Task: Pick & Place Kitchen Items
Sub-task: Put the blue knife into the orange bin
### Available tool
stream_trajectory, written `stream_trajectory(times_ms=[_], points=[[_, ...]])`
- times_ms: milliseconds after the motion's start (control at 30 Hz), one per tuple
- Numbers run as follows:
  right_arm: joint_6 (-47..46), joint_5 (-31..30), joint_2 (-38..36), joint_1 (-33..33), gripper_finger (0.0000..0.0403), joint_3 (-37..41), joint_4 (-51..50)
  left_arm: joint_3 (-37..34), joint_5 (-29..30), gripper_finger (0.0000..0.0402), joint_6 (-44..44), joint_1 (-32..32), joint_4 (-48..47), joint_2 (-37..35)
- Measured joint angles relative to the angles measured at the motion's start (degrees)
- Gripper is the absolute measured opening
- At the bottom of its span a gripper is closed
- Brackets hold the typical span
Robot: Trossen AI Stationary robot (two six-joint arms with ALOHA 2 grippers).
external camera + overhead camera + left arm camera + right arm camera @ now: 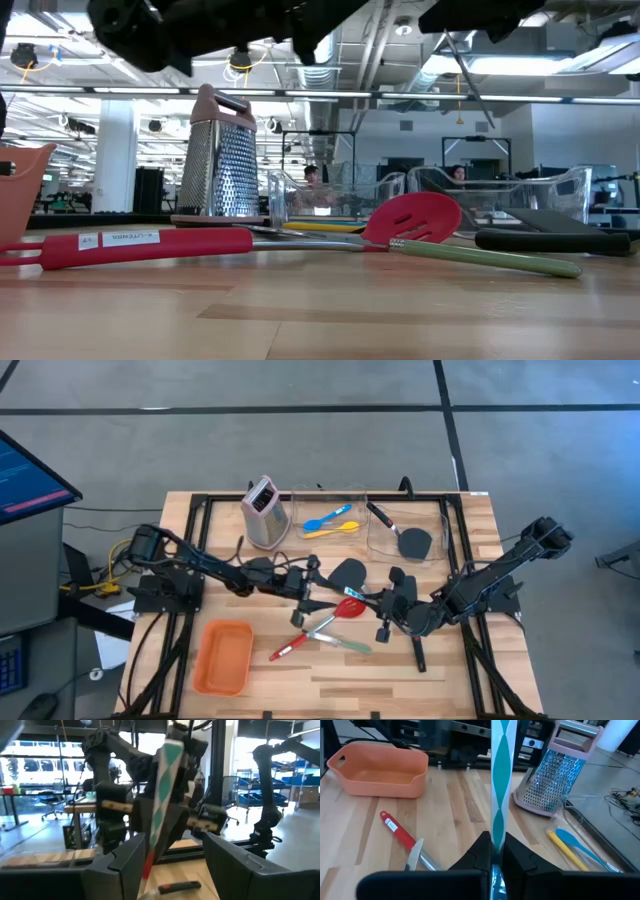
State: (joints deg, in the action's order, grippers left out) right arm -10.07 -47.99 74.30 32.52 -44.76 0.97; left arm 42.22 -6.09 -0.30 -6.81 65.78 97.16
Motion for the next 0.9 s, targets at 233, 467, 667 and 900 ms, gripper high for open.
stream_trajectory(times_ms=[233, 467, 667, 900], points=[[0.0, 0.1, 0.0, -1.2, 0.0014, 0.2, 0.9, 6.3, 0.0, 0.0205, 0.0, 0.0, 0.1, 3.6], [0.2, 0.1, 0.0, -1.2, 0.0014, 0.2, 1.0, 9.8, 0.0, 0.0199, 0.0, 0.0, -1.0, 4.3], [0.2, 0.1, 0.0, -1.2, 0.0014, 0.2, 1.2, 10.5, 0.0, 0.0200, 0.0, 0.0, -2.3, 4.9], [0.2, 0.1, 0.0, -1.2, 0.0014, 0.2, 1.2, 13.2, 0.0, 0.0181, 0.0, -0.5, -2.3, 7.2]])
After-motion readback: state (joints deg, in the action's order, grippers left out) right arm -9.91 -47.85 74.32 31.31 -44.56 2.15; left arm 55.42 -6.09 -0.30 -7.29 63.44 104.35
